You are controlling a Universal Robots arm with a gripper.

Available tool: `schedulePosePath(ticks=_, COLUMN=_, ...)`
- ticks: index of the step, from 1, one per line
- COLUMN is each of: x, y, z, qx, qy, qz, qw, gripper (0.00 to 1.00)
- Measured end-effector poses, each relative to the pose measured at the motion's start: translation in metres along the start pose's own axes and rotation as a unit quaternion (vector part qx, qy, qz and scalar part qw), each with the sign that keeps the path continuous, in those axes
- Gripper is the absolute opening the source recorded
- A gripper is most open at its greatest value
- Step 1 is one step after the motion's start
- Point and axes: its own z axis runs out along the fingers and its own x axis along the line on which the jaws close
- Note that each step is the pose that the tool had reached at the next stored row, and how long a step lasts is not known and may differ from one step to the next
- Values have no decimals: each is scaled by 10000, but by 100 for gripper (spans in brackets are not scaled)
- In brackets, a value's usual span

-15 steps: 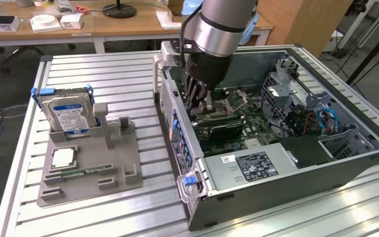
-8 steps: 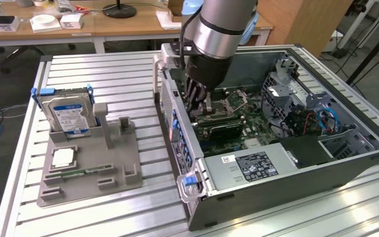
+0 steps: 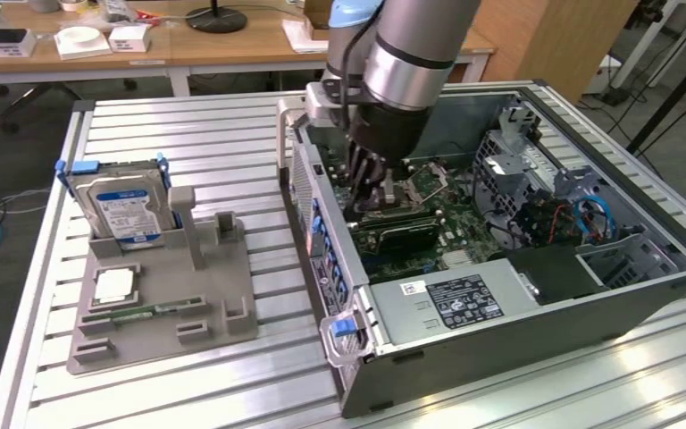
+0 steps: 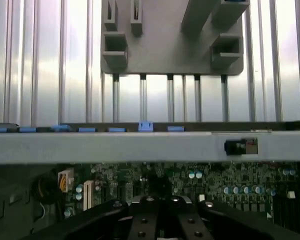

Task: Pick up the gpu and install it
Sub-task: 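Press down on the gpu until it lock into place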

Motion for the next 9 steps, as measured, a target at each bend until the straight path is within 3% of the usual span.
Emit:
schedulePosePath(ticks=2, x=-2, y=-53, z=-5, qx=0, qy=-5, qz=-2, qw=10000, gripper=11)
schedulePosePath(ticks=9, x=-2, y=-53, z=-6, qx=-18, qy=-4, qz=-1, qw=10000, gripper=11)
